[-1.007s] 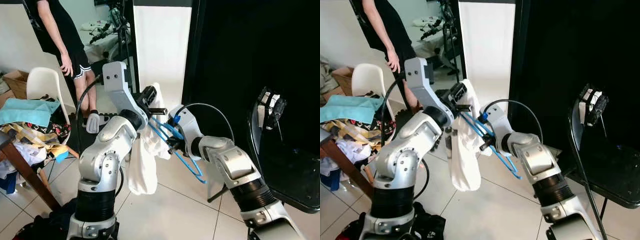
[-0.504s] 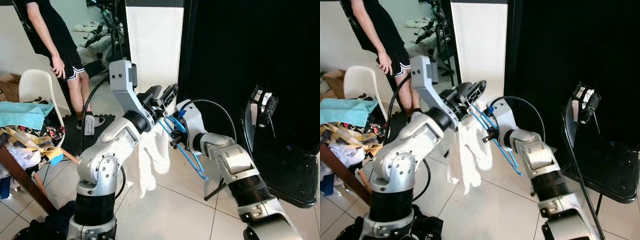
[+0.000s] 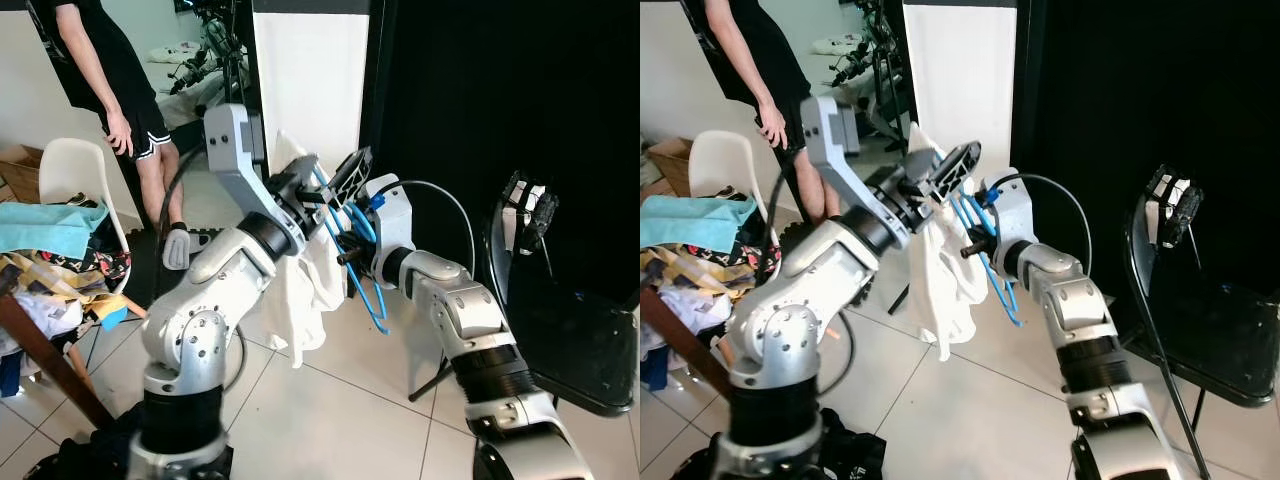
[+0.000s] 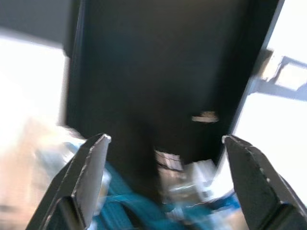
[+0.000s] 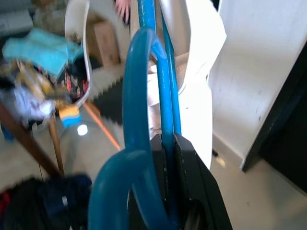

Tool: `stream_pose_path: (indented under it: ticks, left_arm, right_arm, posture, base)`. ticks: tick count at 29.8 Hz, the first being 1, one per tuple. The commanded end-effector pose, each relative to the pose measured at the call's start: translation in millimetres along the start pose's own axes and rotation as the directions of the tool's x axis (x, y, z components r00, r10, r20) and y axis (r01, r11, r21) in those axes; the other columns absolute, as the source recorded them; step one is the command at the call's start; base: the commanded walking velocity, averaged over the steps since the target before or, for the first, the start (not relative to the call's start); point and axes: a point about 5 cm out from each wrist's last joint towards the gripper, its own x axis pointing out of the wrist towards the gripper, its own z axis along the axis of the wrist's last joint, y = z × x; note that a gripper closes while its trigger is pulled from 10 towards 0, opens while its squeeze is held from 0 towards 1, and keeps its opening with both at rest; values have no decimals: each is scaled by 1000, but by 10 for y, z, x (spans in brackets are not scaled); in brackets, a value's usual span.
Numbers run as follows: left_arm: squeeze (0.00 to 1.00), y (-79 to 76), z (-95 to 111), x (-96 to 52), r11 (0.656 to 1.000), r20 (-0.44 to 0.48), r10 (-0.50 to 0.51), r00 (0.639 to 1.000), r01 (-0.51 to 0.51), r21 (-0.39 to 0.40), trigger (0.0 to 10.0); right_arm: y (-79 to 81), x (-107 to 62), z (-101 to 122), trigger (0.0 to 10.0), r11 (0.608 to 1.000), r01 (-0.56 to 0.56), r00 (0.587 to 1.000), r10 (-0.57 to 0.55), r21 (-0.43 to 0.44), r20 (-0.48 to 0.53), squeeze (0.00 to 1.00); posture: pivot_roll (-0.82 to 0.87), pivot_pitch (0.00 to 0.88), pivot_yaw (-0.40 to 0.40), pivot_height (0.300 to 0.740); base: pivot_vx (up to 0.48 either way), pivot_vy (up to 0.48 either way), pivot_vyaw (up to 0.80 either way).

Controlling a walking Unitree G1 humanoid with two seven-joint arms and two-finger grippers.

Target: Hang hanger

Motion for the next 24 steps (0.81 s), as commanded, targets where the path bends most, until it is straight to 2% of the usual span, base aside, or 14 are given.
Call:
stream_pose_path:
  ticks: [1, 2, 3, 4, 5, 6, 7, 10, 12, 13, 18, 21, 23, 24]
  left_arm:
    - [0, 292, 127, -177, 955, 92, 118, 989, -138, 263, 10000]
    - [0, 292, 127, -177, 955, 92, 118, 989, -138, 263, 10000]
    - [0, 414, 140, -293, 889, 118, 153, 981, -189, 418, 10000]
    - [0, 414, 140, -293, 889, 118, 153, 981, -189, 418, 10000]
    - [0, 485, 122, -384, 823, 129, 175, 976, -217, 526, 10000]
    - [0, 510, 101, -440, 784, 131, 181, 975, -224, 579, 10000]
    - [0, 510, 101, -440, 784, 131, 181, 975, -224, 579, 10000]
    - [0, 595, 105, -552, 707, 166, 225, 960, -279, 650, 10000]
    - [0, 595, 105, -552, 707, 166, 225, 960, -279, 650, 10000]
    - [0, 628, 120, -576, 684, 181, 236, 955, -296, 667, 10000]
    - [0, 648, 135, -578, 649, 198, 220, 955, -295, 702, 10000]
    - [0, 616, 122, -522, 612, 220, 164, 962, -274, 742, 10000]
    - [0, 616, 122, -522, 612, 220, 164, 962, -274, 742, 10000]
    - [0, 592, 115, -491, 595, 229, 134, 964, -263, 759, 10000]
  right_arm:
    - [-81, -40, 265, 10000, 1000, -1, 991, 0, 8, 137, 0]
    - [-81, -40, 265, 10000, 1000, -1, 991, 0, 8, 137, 0]
    - [-108, -63, 321, 10000, 1000, -13, 986, 12, 9, 167, 0]
    - [-108, -63, 321, 10000, 1000, -13, 986, 12, 9, 167, 0]
    - [-116, -84, 359, 10000, 1000, -28, 982, 26, 6, 187, 0]
    - [-115, -98, 382, 10000, 999, -39, 979, 38, 0, 199, 0]
    - [-115, -98, 382, 10000, 999, -39, 979, 38, 0, 199, 0]
    - [-113, -144, 414, 10000, 998, -66, 973, 69, -20, 222, 0]
    - [-113, -144, 414, 10000, 998, -66, 973, 69, -20, 222, 0]
    - [-109, -164, 422, 10000, 997, -76, 970, 81, -28, 228, 0]
    - [-36, -202, 422, 10000, 990, -127, 962, 138, -62, 235, 0]
    - [65, -233, 394, 10000, 977, -192, 950, 209, -94, 233, 0]
    - [65, -233, 394, 10000, 977, -192, 950, 209, -94, 233, 0]
    - [102, -243, 380, 10000, 971, -215, 945, 234, -105, 230, 0]
  posture:
    - [-100, 0, -5, 736]
    - [-100, 0, -5, 736]
    - [-97, 0, -8, 736]
    - [-97, 0, -8, 736]
    - [-96, 0, -9, 736]
    - [-97, 0, -9, 736]
    - [-97, 0, -9, 736]
    - [-100, 0, -8, 736]
    - [-100, 0, -8, 736]
    - [-99, 0, -8, 736]
    - [-103, 0, 1, 736]
    - [-108, 0, 5, 736]
    - [-108, 0, 5, 736]
    - [-113, 0, 9, 736]
  base:
    - [0, 0, 0]
    - [0, 0, 0]
    - [0, 0, 0]
    - [0, 0, 0]
    - [0, 0, 0]
    - [0, 0, 0]
    - [0, 0, 0]
    - [0, 0, 0]
    - [0, 0, 0]
    - [0, 0, 0]
    - [0, 0, 0]
    - [0, 0, 0]
    - [0, 0, 0]
    - [0, 0, 0]
